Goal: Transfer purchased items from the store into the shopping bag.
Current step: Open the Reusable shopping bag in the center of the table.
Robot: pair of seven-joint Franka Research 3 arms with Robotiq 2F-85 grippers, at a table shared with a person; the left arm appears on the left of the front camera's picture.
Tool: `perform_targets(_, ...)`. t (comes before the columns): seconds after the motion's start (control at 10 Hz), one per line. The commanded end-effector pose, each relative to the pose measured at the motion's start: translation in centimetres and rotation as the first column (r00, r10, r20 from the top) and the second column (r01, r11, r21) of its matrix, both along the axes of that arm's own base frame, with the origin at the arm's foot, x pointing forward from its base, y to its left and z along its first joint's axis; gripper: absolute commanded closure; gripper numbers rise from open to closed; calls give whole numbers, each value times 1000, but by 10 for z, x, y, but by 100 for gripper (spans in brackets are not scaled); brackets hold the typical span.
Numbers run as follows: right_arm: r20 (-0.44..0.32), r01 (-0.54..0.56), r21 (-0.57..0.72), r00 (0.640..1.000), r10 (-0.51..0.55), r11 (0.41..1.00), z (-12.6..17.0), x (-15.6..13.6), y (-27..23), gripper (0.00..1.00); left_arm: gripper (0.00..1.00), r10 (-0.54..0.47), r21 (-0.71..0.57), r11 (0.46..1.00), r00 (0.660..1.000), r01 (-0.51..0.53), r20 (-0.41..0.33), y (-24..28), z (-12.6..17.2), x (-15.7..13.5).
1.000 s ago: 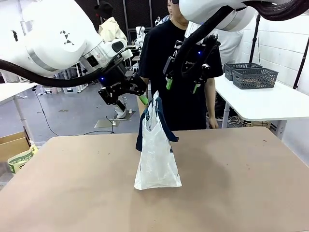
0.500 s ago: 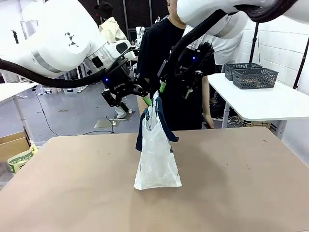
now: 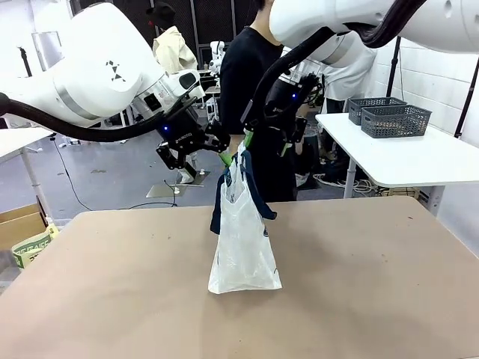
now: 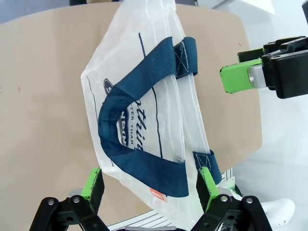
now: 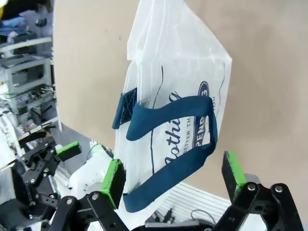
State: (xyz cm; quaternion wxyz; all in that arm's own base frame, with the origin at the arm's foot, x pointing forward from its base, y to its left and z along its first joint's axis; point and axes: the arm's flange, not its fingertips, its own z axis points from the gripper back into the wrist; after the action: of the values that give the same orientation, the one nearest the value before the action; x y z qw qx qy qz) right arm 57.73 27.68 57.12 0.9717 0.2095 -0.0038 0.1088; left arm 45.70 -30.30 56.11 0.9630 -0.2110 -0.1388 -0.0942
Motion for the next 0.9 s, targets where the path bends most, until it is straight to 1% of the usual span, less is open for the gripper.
perform_targets(0.0, -20, -17, 44, 1000, 18, 999, 4, 11, 8, 0, 0, 33, -19, 999, 999, -34, -7, 0, -3, 1)
perform_targets(0.2, -23, 11, 14, 1000, -11, 1000, 0, 20, 14, 0, 0, 29, -27, 999, 1000, -29, -9, 0, -6, 7)
perform_targets(0.4, -43, 26, 1, 999, -26, 1000, -6, 24, 24, 0, 0, 32, -24, 999, 999, -33, -21, -1, -11, 9)
perform_targets(0.8, -115, 30, -13, 993, -31, 999, -30, 24, 27, 0, 0, 15, -24, 1000, 999, -16, -44, -7, -21, 16)
